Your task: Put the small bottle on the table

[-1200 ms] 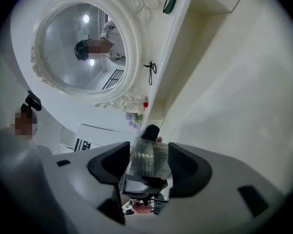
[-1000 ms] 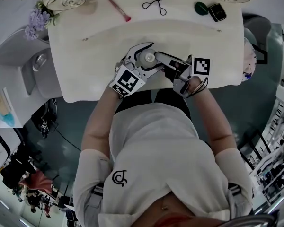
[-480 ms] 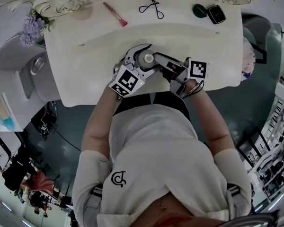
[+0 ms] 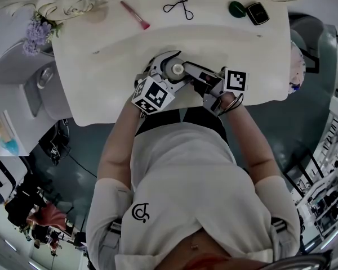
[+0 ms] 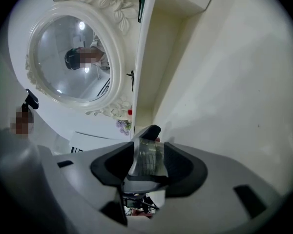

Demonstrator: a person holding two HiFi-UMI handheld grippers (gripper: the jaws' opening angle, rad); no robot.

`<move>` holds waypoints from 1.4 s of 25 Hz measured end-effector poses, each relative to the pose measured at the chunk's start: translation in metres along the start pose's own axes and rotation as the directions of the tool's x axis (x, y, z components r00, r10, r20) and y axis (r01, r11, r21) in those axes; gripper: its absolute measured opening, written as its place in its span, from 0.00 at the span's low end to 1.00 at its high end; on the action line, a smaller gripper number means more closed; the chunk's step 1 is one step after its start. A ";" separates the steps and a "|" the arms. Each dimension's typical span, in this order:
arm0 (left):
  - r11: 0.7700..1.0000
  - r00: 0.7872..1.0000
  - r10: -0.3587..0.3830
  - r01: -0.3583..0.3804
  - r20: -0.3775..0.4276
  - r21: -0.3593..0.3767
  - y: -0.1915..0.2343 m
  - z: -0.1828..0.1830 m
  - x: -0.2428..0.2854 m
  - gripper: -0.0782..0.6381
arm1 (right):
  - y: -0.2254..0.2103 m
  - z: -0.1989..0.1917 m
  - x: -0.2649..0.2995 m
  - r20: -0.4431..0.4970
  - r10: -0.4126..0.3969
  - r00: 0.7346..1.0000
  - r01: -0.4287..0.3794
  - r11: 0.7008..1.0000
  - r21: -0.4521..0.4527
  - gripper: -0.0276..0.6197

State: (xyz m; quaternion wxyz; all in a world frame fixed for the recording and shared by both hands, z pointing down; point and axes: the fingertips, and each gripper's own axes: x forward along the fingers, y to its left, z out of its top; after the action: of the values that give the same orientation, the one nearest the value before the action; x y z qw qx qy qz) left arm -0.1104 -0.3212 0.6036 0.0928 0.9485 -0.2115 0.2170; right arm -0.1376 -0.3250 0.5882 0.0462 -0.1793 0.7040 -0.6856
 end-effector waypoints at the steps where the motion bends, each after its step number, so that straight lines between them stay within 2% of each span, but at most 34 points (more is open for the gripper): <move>1: 1.000 1.000 0.002 -0.002 -0.003 -0.003 -0.001 0.000 -0.001 0.61 | 0.001 -0.001 0.001 -0.002 0.005 1.000 -0.005 1.000 0.000 0.35; 5: 1.000 1.000 0.020 -0.020 -0.017 -0.003 -0.002 -0.003 -0.009 0.62 | 0.000 -0.009 0.004 -0.012 0.000 1.000 0.000 1.000 0.022 0.34; 9: 0.998 0.998 0.056 -0.056 0.005 -0.007 0.002 0.000 -0.019 0.66 | -0.002 -0.011 0.002 0.012 -0.004 1.000 0.004 1.000 0.031 0.33; 10: 0.998 0.998 0.062 -0.062 0.008 -0.006 0.002 0.002 -0.021 0.66 | 0.000 -0.011 0.003 0.015 -0.002 1.000 0.002 1.000 0.018 0.33; 12: 0.997 0.997 0.072 -0.072 0.024 -0.011 0.003 0.008 -0.026 0.66 | 0.007 -0.011 0.003 0.011 0.000 1.000 0.000 1.000 -0.025 0.26; 16: 0.996 0.995 0.086 -0.086 0.045 -0.002 -0.001 0.026 -0.039 0.66 | 0.022 -0.004 -0.007 0.037 -0.045 0.998 0.049 0.992 -0.120 0.05; 19: 0.993 0.990 0.114 -0.116 0.082 0.023 -0.005 0.046 -0.054 0.66 | 0.042 0.003 -0.018 0.079 -0.060 0.995 0.076 0.973 -0.217 0.04; 21: 0.985 0.976 0.169 -0.172 0.136 0.012 -0.002 0.064 -0.069 0.63 | 0.055 0.007 -0.028 0.101 -0.086 0.991 0.114 0.940 -0.323 0.05; 22: 0.979 0.965 0.202 -0.204 0.166 -0.001 0.002 0.074 -0.078 0.57 | 0.063 0.007 -0.031 0.108 -0.088 0.990 0.122 0.921 -0.370 0.05; 24: 0.961 0.939 0.275 -0.274 0.206 -0.032 0.011 0.090 -0.095 0.36 | 0.080 0.007 -0.036 0.118 -0.086 0.989 0.132 0.877 -0.462 0.05; 25: 0.950 0.926 0.312 -0.310 0.211 -0.040 0.016 0.095 -0.102 0.30 | 0.088 0.008 -0.038 0.130 -0.092 0.987 0.146 0.845 -0.515 0.05; 28: 0.918 0.895 0.391 -0.396 0.216 -0.020 0.024 0.110 -0.115 0.18 | 0.112 0.015 -0.046 0.195 -0.114 0.974 0.217 0.712 -0.667 0.05; 29: 0.911 0.887 0.405 -0.412 0.221 -0.012 0.025 0.115 -0.119 0.15 | 0.119 0.017 -0.047 0.215 -0.112 0.970 0.233 0.677 -0.698 0.05; 35: 0.887 0.849 0.451 -0.460 0.276 -0.038 0.028 0.150 -0.151 0.13 | 0.161 0.027 -0.051 0.306 -0.057 0.950 0.289 0.525 -0.800 0.05</move>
State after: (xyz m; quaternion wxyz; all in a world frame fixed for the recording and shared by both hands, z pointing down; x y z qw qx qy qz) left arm -0.1902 -0.3317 0.4050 -0.0057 0.8933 -0.4378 0.1012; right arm -0.1122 -0.3348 0.4192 -0.0284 -0.3309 0.9122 -0.2400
